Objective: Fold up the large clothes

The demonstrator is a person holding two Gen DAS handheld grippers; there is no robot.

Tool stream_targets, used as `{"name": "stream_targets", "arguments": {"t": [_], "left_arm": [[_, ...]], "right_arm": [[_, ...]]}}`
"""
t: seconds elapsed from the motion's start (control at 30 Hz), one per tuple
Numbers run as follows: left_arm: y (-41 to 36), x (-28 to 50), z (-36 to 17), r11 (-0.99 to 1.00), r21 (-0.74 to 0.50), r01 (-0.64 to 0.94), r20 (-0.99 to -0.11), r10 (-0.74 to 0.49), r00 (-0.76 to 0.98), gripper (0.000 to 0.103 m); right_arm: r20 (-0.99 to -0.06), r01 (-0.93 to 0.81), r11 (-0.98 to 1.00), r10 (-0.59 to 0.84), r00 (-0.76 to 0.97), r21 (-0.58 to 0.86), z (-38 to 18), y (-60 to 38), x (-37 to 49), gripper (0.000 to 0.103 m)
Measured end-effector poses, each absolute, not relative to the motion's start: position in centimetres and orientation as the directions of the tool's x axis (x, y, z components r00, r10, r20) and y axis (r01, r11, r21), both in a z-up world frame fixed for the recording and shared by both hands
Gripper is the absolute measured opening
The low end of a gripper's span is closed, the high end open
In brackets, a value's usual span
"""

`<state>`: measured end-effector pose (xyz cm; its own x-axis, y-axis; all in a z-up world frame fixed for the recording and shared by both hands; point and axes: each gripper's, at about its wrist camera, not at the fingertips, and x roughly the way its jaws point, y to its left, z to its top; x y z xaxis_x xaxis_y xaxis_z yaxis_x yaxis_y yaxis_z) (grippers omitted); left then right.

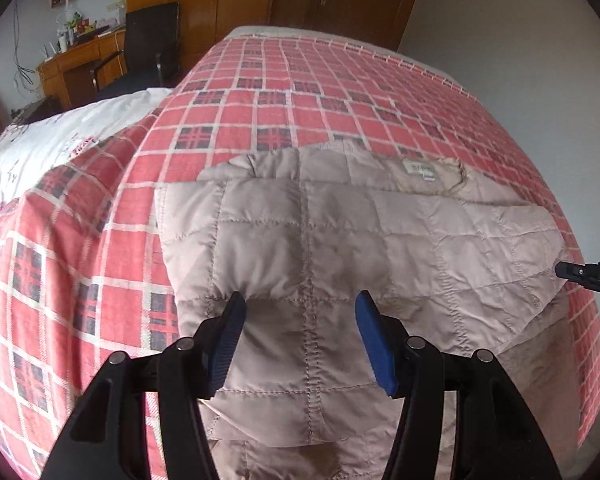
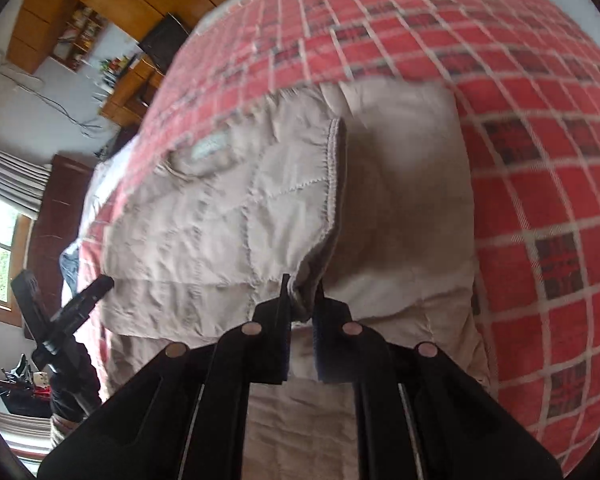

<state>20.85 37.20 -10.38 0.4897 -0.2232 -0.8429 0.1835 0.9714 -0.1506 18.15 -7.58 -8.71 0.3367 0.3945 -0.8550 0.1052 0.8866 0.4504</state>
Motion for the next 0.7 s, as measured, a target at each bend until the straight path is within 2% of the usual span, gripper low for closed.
{"name": "stream_targets", "arguments": {"t": [0.1, 0.13, 0.3, 0.43, 0.5, 0.6, 0.7], "left_arm": [[37.2, 20.8, -11.2, 0.973, -0.14, 0.185, -0.852, -0.214, 0.478, 0.058], [37.3, 20.6, -10.9, 0.973, -0.142, 0.182, -0.852, -0.214, 0.478, 0.058], [37.3, 19.0, -7.2, 0.965, -0.167, 0.204, -0.807, -0.253, 0.534, 0.059], [35.5, 18.9, -6.3, 0.958, -0.167, 0.235, -0.799, -0.271, 0.537, 0.063], [34.6, 19.1, -7.1, 0.958, -0.152, 0.244, -0.813, -0.262, 0.52, 0.063], [33.9, 19.7, -9.1, 0.958, -0.157, 0.239, -0.847, -0.255, 0.467, 0.063], [33.9, 20.1, -11.1, 0.959, -0.165, 0.229, -0.868, -0.251, 0.429, 0.063]], "right_arm": [[-0.87, 0.118, 0.891, 0.388, 0.304, 0.439, -10.5, -7.1, 18.0, 0.011], [-0.872, 0.114, 0.895, 0.382, 0.306, 0.432, -10.5, -7.1, 17.9, 0.015], [-0.871, 0.079, 0.94, 0.274, 0.408, 0.332, -5.8, -7.3, 17.2, 0.02], [-0.842, 0.02, 0.928, 0.327, 0.429, 0.371, -4.2, -6.6, 17.5, 0.02], [-0.843, 0.001, 0.919, 0.361, 0.4, 0.394, -5.2, -5.5, 17.8, 0.02], [-0.874, 0.024, 0.93, 0.336, 0.351, 0.368, -7.5, -4.6, 18.2, 0.02], [-0.901, 0.07, 0.935, 0.314, 0.3, 0.349, -10.2, -5.1, 18.7, 0.016]]}}
